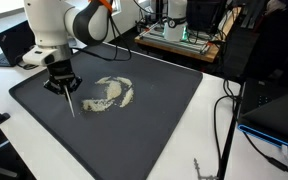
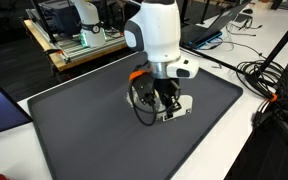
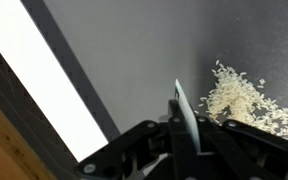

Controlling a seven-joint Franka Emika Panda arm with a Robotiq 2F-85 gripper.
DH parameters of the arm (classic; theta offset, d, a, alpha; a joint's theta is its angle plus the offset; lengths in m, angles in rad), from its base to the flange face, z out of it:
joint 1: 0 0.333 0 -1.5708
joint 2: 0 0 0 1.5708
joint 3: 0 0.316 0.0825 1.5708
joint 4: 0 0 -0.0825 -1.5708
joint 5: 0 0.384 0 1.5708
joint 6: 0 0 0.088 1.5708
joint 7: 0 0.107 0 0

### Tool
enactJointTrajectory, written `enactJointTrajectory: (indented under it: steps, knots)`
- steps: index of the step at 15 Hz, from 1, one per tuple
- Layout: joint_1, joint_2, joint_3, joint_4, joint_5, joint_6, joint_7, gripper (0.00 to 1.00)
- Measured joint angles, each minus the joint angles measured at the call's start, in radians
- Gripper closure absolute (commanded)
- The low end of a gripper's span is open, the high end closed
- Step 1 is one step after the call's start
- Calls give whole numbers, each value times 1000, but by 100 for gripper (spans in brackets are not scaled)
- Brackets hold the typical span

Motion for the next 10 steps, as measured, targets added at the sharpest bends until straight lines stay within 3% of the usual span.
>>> enactJointTrajectory:
  steps: [10]
  knots:
    - [22,42,-25,-9,-14,45,14,99]
